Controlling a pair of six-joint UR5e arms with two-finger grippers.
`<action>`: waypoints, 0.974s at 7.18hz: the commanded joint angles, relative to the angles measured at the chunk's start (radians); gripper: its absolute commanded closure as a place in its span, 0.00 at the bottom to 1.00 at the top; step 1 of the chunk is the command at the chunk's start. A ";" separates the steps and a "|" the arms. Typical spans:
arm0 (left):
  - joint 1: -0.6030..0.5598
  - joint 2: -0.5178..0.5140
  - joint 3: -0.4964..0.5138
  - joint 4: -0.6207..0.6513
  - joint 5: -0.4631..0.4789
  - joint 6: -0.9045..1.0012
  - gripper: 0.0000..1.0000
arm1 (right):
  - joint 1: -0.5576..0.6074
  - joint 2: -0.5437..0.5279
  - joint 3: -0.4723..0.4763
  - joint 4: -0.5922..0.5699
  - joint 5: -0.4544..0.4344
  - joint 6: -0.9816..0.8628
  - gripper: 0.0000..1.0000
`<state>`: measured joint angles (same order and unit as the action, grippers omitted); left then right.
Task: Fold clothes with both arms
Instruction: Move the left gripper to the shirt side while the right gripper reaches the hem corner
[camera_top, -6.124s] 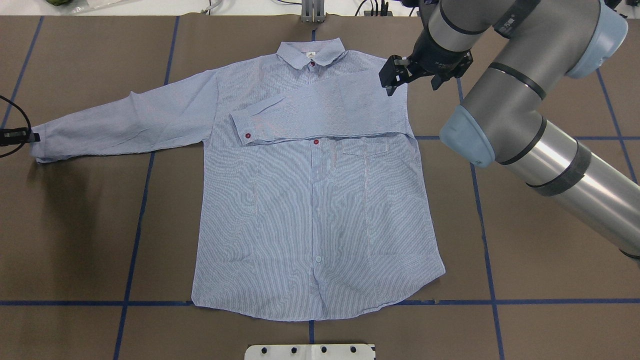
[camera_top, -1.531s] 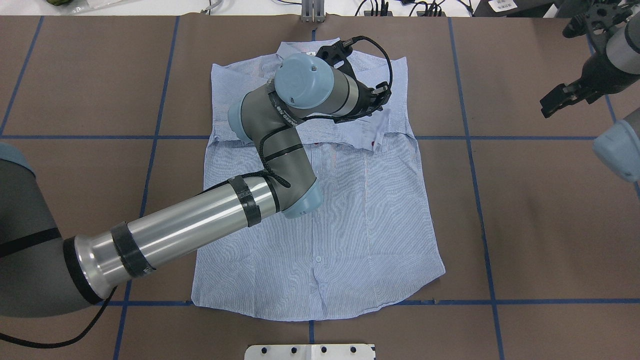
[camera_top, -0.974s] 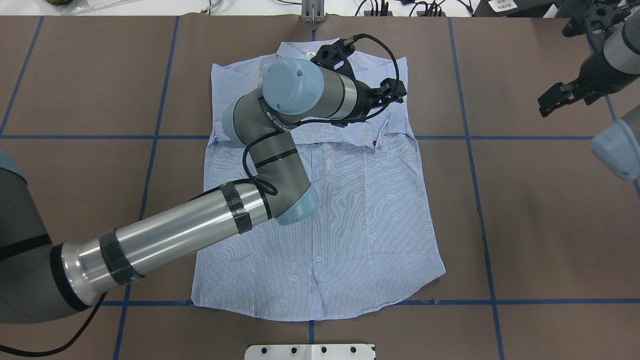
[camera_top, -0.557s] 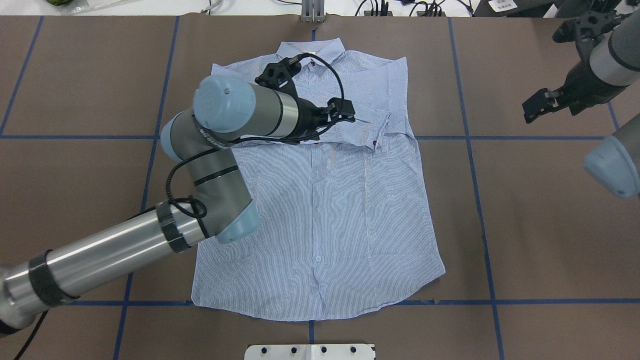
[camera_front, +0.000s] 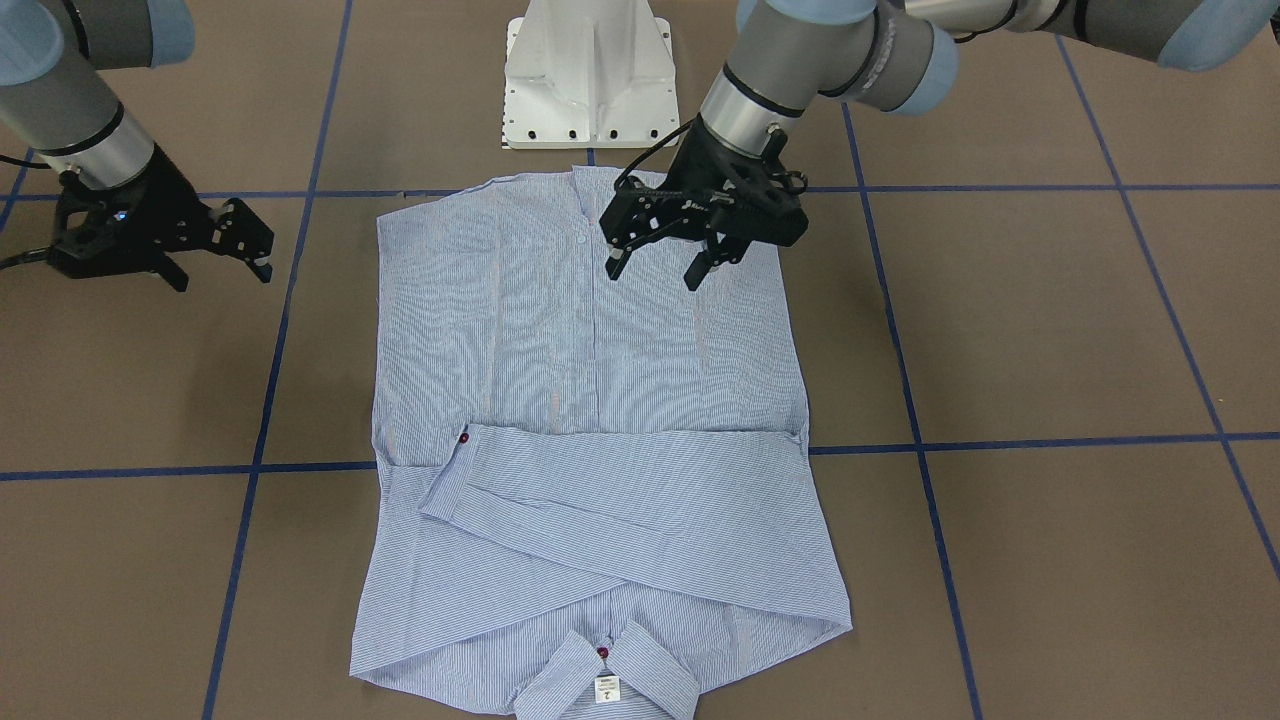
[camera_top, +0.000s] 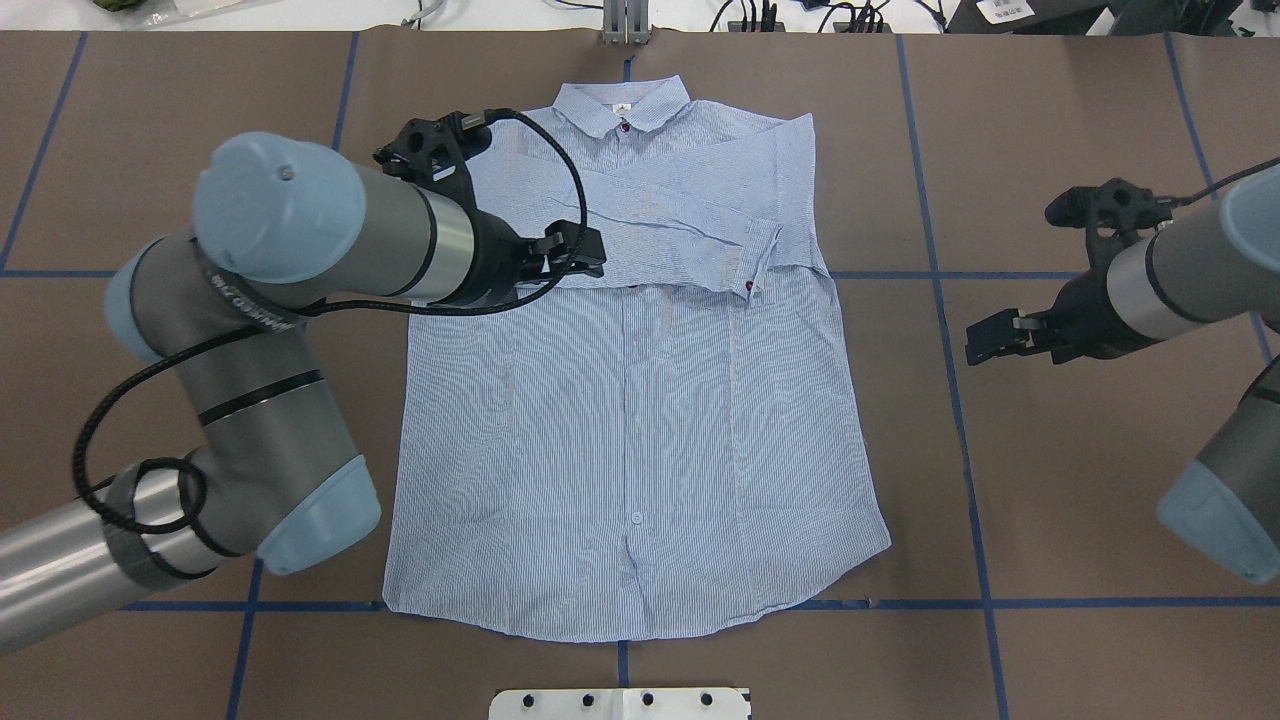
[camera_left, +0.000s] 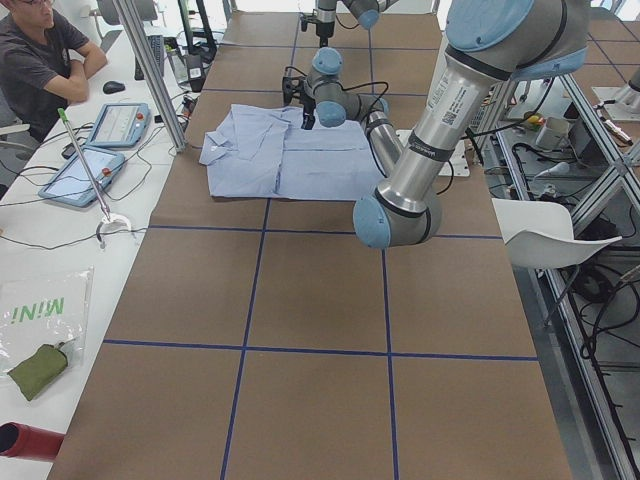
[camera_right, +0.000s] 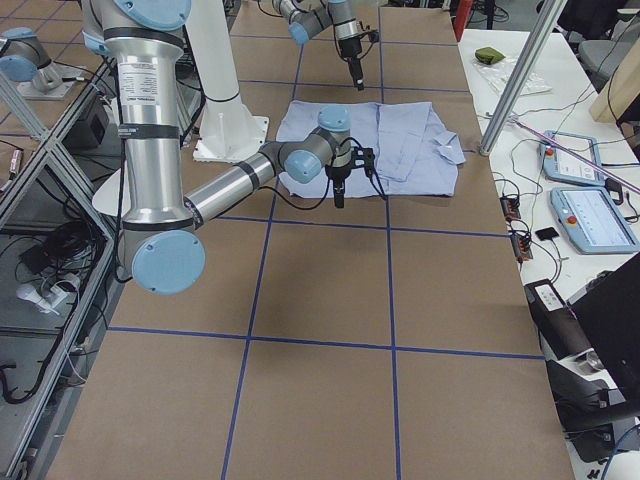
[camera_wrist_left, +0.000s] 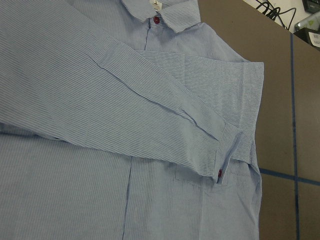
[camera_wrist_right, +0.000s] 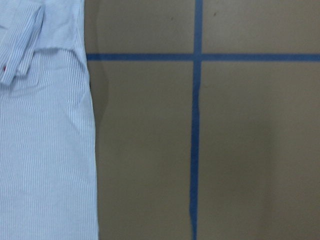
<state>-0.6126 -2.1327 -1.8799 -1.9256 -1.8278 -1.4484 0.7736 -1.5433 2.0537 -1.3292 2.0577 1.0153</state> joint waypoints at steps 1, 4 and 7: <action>-0.001 0.089 -0.082 0.023 0.007 0.063 0.01 | -0.204 -0.011 0.032 0.013 -0.111 0.199 0.00; -0.003 0.091 -0.082 0.023 0.012 0.063 0.01 | -0.341 0.028 0.004 0.015 -0.146 0.266 0.07; -0.003 0.091 -0.081 0.023 0.025 0.063 0.01 | -0.352 0.098 -0.079 0.015 -0.133 0.259 0.19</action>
<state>-0.6152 -2.0418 -1.9625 -1.9021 -1.8050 -1.3852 0.4276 -1.4852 2.0282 -1.3147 1.9243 1.2774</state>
